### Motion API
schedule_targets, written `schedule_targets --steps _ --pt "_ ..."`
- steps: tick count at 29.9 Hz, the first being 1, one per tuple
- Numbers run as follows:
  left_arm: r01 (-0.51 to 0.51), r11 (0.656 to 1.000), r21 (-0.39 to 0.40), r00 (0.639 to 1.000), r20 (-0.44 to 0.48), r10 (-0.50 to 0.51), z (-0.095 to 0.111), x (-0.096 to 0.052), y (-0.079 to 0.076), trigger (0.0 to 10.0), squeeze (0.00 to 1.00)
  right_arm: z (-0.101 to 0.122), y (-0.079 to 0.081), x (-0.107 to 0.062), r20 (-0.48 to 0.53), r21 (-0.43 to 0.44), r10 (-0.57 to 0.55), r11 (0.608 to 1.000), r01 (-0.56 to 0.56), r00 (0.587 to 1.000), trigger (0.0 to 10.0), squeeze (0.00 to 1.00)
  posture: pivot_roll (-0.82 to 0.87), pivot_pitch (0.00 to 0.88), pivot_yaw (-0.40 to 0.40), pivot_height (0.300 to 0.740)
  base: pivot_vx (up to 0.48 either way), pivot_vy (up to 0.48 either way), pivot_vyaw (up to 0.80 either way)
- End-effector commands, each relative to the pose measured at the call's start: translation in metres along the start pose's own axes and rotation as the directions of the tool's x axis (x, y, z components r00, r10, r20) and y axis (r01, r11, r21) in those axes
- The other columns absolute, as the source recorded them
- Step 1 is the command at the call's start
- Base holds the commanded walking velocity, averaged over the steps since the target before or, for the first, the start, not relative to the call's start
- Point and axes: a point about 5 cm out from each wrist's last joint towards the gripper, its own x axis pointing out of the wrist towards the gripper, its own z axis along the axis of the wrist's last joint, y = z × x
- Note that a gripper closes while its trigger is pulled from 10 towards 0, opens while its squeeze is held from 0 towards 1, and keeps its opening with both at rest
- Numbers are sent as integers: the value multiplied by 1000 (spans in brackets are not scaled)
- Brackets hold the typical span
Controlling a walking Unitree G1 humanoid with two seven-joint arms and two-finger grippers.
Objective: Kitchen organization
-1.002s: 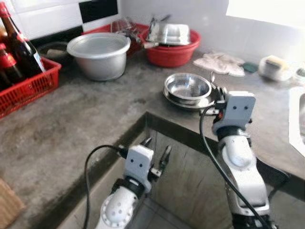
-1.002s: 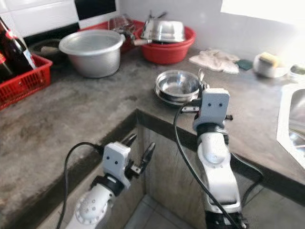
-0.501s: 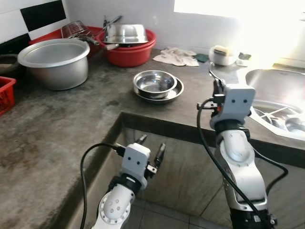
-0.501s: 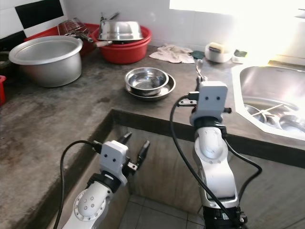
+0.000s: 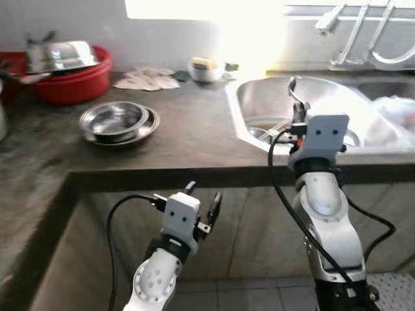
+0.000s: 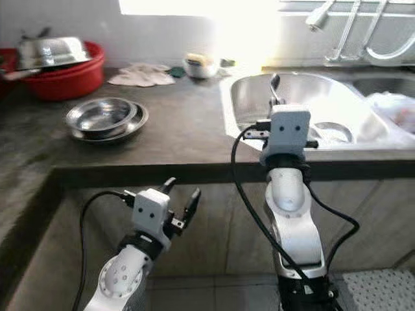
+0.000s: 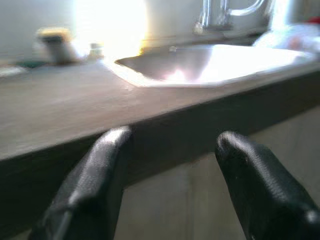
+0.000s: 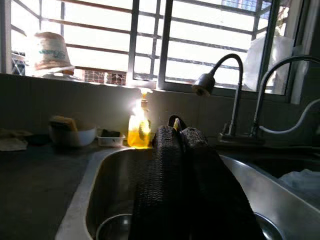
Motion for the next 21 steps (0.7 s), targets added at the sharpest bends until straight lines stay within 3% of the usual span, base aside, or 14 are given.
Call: schedule_targets --steps 1,2,13,21 --pt "-22 1000 14 1000 5 22 0 -2 3 10000 0 5 0 3 16 2 -2 1000 2 1000 4431 0 23 59 -19 740 0 0 0" --pt "-14 1000 14 1000 4 14 0 -2 3 10000 0 4 0 4 12 1 2 1000 -2 1000 10000 0 23 60 -18 740 296 -375 0" --pt "-10 1000 16 1000 -6 10 -1 -3 1 10000 0 -6 -2 10 -48 13 29 1000 -28 998 10000 0 24 61 -23 740 320 -354 0" --pt "-5 1000 25 1000 -13 6 -2 -3 1 10000 0 -9 2 19 -71 27 128 992 -126 989 10000 0 25 52 -23 740 358 -316 0"
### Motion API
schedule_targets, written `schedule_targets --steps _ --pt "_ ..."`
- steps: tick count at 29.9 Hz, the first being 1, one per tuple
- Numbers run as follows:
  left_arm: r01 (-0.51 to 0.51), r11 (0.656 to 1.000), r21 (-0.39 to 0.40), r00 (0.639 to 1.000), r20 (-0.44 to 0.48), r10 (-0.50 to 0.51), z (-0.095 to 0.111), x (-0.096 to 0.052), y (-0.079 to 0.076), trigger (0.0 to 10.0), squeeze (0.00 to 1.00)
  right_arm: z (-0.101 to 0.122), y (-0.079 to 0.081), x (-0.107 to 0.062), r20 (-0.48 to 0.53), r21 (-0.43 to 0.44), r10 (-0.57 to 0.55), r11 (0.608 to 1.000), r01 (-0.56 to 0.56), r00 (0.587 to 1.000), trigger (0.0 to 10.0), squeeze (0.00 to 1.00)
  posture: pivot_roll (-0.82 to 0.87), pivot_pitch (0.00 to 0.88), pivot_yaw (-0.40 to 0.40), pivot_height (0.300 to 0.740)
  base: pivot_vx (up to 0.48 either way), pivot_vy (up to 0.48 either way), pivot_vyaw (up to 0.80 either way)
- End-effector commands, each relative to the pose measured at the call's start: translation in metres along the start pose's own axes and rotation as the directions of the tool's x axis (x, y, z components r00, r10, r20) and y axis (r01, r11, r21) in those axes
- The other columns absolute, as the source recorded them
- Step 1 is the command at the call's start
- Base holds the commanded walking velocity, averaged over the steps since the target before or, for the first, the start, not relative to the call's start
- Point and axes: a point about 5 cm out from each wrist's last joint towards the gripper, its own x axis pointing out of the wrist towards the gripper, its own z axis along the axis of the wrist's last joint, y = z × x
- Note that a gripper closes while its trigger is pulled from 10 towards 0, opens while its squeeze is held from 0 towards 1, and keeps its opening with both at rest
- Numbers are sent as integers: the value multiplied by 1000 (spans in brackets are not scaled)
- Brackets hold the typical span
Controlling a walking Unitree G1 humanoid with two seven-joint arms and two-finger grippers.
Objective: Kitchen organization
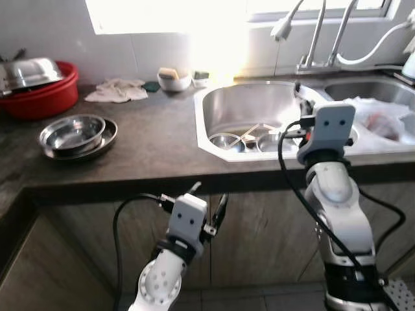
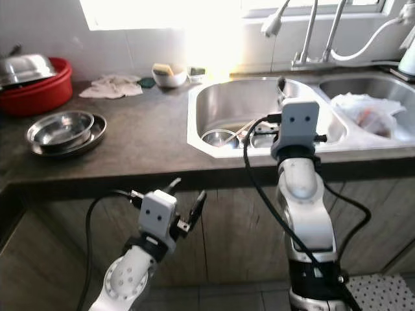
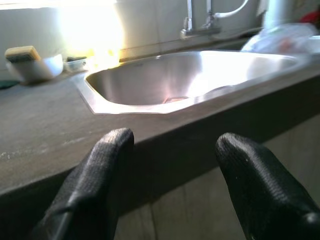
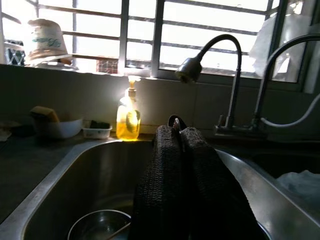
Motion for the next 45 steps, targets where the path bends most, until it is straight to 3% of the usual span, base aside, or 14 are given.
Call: schedule_targets --steps 1,11,16,18,22,26,34,42,45 --pt "13 1000 -4 1000 7 -13 2 1 -4 10000 0 2 -5 3 5 -14 14 1000 -14 1000 10000 0 25 51 -23 740 368 -304 0" --pt "16 1000 0 1000 3 -16 1 1 -4 10000 0 -4 -5 12 -68 -4 87 996 -88 994 10000 0 23 44 -19 740 377 -292 480" --pt "31 1000 -4 1000 3 -31 0 3 -6 10000 0 -11 -11 22 -160 -59 145 986 -157 976 10000 0 15 33 -16 740 389 -277 0" --pt "30 999 -11 1000 6 -30 0 3 -7 10000 0 -11 -13 26 -179 -143 166 971 -192 970 10000 0 15 33 -18 740 390 -274 0" --pt "16 999 -30 1000 0 -16 0 4 -5 10000 0 -10 -18 36 -202 -167 178 963 -213 963 10000 0 18 43 -25 740 224 -68 0" --pt "8 1000 -28 1000 -8 -8 -1 3 -5 10000 0 -17 -24 47 -328 -126 208 957 -261 922 10000 0 22 51 -29 740 0 0 0" --pt "23 999 -49 1000 8 -23 3 3 -10 10000 0 -36 -24 59 -470 -162 231 926 -340 852 10000 0 23 65 -30 740 0 0 0" --pt "34 998 -53 999 1 -34 2 -1 -13 10000 0 -62 -29 60 -609 -156 213 912 -378 764 10000 0 32 73 -33 740 0 0 0" --pt "36 998 -55 999 0 -36 2 -2 -14 10000 0 -66 -31 60 -621 -149 206 916 -372 757 10000 0 31 75 -32 740 0 0 0"
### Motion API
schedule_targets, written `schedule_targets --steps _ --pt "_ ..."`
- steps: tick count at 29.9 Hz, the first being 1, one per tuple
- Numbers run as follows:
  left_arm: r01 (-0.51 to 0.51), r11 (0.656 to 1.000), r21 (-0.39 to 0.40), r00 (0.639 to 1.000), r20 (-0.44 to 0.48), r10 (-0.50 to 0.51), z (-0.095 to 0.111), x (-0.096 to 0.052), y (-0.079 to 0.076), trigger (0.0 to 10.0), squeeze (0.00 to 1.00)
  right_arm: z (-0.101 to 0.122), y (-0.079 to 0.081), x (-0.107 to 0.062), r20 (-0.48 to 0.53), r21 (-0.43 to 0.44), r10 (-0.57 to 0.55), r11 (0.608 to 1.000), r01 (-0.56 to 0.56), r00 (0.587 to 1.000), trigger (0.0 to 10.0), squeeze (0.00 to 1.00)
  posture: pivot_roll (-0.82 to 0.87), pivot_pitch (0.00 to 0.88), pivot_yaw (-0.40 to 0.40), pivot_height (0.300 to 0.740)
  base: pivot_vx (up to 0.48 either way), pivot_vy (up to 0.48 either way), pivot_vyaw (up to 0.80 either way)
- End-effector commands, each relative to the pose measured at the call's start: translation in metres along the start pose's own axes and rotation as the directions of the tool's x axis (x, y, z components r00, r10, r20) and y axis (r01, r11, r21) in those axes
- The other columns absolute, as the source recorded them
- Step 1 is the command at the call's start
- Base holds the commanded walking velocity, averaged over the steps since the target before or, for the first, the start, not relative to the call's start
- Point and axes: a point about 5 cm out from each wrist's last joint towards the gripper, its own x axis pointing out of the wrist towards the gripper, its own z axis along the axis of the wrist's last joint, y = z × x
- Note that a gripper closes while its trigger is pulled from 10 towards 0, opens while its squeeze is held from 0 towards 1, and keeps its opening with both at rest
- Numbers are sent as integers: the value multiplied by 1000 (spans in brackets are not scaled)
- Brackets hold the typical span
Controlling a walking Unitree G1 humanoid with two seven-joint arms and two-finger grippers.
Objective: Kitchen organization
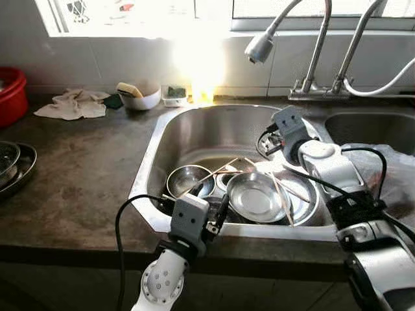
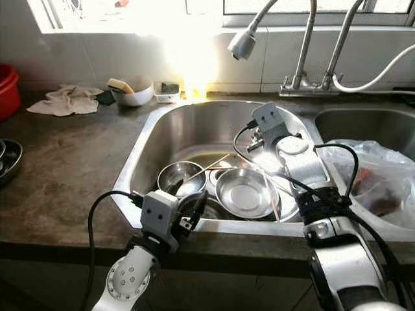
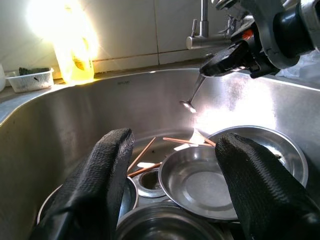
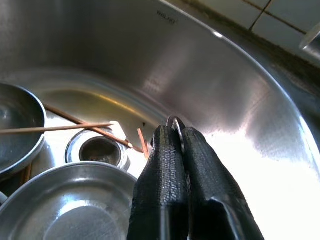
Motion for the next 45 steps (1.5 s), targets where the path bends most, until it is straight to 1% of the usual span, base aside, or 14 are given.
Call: schedule_targets --steps 1,2,3,4,5,15,16,17,21,25,30,32,37,45 --pt "9 1000 -5 1000 -27 -9 -3 -4 -1 10000 0 0 -4 1 -13 -15 -7 1000 7 1000 10000 0 31 75 -32 740 0 0 0" --pt "18 1000 -19 999 -29 -19 -3 -4 -2 10000 0 -4 -5 2 -25 -19 -9 1000 9 1000 10000 0 33 77 -35 740 0 0 0" --pt "27 999 -22 999 -27 -27 -3 -4 -3 10000 0 -5 -6 2 -28 -30 -17 999 17 999 10000 251 34 76 -35 740 0 0 0" --pt "32 999 -24 999 -25 -33 -2 -4 -4 10000 0 -5 -7 3 -29 -38 -23 999 22 999 10000 251 35 77 -36 740 0 0 0" --pt "31 999 -22 999 -25 -32 -2 -4 -4 10000 0 -6 -7 3 -31 -36 -32 999 31 999 10000 1000 33 77 -34 740 0 0 0" --pt "36 999 -26 999 -23 -37 -2 -2 -4 10000 0 -6 -10 -1 14 -1 -95 995 95 995 10000 1000 19 76 -25 740 0 0 0" --pt "40 999 -26 999 -22 -41 -2 -2 -4 10000 0 -2 -10 -3 56 12 -100 995 100 993 10000 263 15 73 -24 740 0 0 0" --pt "42 999 -28 999 -22 -43 -2 -1 -5 10000 0 3 -10 -6 108 28 -116 993 114 987 10000 0 16 73 -25 740 0 0 0" --pt "43 999 -22 999 -26 -44 -3 -1 -4 10000 0 15 -9 -20 249 109 -173 983 149 953 10000 0 13 69 -27 740 0 0 0" --pt "36 999 -6 998 -44 -36 -8 -3 -2 10000 0 20 -4 -47 413 245 -271 952 181 869 10000 0 19 68 -27 740 0 0 0" --pt "29 1000 9 999 -47 -28 -8 -4 1 10000 0 17 5 -67 477 288 -326 935 206 816 10000 0 6 63 -18 740 0 0 0" --pt "16 1000 19 1000 -24 -15 -4 -2 4 10000 0 9 22 -79 509 279 -321 939 200 798 10000 0 -5 59 -17 740 0 0 0" --pt "-8 999 37 1000 3 8 2 0 9 10000 0 -1 37 -89 507 300 -320 936 184 801 10000 0 1 54 -21 740 0 0 0" --pt "-37 998 46 999 6 37 8 -9 18 10000 0 -33 77 -114 450 318 -236 944 93 861 10000 0 -3 35 -7 740 0 0 0"
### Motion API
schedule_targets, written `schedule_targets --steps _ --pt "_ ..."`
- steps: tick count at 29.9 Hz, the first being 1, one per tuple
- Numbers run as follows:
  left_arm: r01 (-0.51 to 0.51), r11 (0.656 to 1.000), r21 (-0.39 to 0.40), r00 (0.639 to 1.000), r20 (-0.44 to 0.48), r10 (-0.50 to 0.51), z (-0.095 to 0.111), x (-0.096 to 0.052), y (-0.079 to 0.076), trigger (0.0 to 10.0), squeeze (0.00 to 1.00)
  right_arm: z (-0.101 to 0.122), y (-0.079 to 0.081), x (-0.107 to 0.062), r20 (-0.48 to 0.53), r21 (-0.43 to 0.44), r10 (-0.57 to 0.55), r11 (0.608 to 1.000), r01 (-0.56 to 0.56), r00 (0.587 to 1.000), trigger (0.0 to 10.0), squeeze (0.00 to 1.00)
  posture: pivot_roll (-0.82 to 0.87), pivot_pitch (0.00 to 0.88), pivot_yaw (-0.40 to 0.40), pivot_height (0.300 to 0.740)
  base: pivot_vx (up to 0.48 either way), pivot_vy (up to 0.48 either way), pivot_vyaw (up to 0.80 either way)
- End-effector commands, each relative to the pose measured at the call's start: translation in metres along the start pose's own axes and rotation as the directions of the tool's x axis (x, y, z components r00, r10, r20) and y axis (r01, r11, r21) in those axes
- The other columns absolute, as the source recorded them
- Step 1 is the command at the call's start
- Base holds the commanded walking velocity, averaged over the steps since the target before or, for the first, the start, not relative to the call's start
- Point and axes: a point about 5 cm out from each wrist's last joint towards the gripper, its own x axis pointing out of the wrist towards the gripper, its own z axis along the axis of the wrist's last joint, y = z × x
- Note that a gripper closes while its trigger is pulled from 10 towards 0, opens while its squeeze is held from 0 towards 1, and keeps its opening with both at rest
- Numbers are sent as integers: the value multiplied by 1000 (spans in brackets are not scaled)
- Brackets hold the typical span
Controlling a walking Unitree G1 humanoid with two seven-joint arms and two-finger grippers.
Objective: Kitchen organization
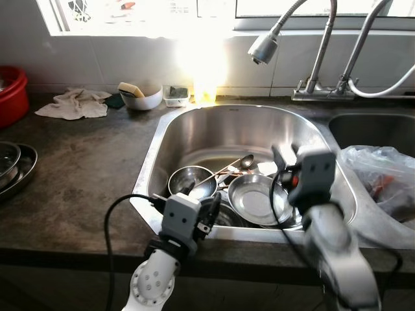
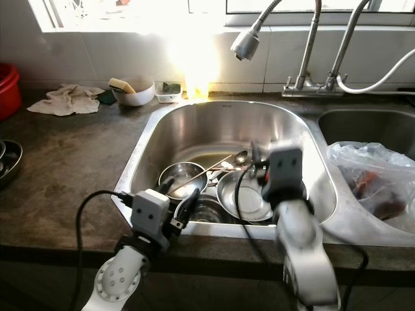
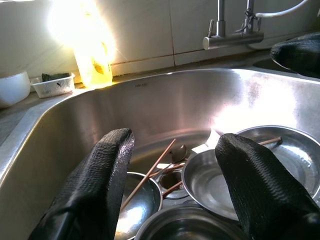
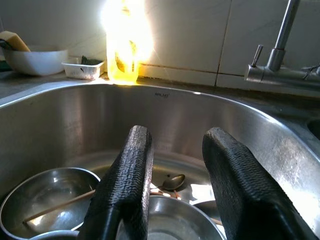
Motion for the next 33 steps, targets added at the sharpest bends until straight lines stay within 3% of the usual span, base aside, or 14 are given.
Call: schedule_targets --steps 1,11,25,33 --pt "-12 1000 -2 1000 -10 12 1 -3 3 10000 0 9 4 -5 34 11 15 1000 -16 999 10000 0 -3 35 -7 740 0 0 0" --pt "-12 1000 -9 1000 -1 12 4 -2 2 10000 0 12 7 -18 43 49 7 999 -10 999 10000 0 -2 25 -2 740 0 0 0" --pt "-21 1000 -19 1000 15 21 8 1 2 10000 0 25 6 -9 101 55 7 998 -13 995 10000 0 5 40 -7 740 0 0 0" --pt "-23 1000 -21 1000 14 23 9 2 3 10000 0 25 9 -6 107 51 35 998 -40 994 10000 0 9 46 -9 740 0 189 765"
